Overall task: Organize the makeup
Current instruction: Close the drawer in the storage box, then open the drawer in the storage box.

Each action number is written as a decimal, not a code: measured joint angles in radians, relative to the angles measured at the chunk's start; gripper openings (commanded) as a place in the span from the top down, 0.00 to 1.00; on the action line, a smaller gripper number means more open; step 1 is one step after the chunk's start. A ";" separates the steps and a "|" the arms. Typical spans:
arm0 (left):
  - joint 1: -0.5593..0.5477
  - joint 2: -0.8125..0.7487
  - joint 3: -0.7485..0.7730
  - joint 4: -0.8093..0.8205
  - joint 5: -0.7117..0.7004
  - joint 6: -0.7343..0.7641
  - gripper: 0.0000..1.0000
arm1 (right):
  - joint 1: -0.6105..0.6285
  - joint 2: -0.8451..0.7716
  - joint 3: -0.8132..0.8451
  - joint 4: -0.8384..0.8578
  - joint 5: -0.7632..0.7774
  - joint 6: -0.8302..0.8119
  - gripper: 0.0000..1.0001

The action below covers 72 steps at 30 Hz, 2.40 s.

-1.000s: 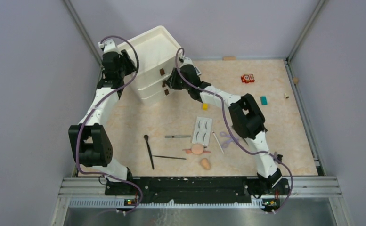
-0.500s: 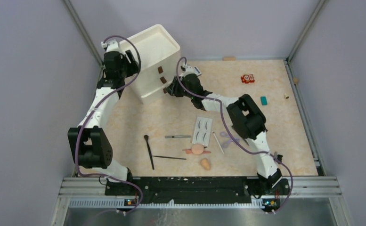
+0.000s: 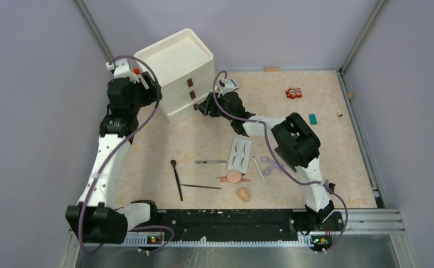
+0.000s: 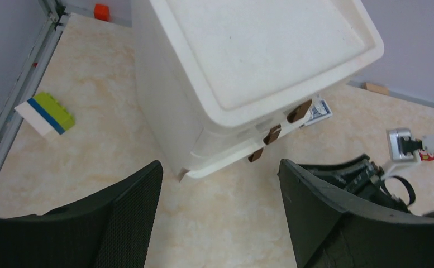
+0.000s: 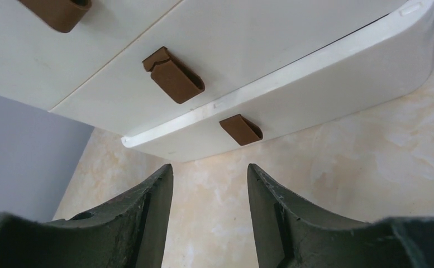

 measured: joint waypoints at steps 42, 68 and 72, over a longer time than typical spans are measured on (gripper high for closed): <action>0.000 -0.254 -0.283 -0.074 -0.026 0.065 0.16 | -0.050 0.364 0.248 0.222 -0.139 0.305 0.69; 0.000 -0.253 -0.283 -0.077 -0.025 0.065 0.15 | -0.064 0.113 -0.151 0.363 -0.134 0.274 1.00; 0.000 -0.253 -0.283 -0.077 -0.025 0.065 0.15 | -0.064 0.043 -0.253 0.371 -0.126 0.257 1.00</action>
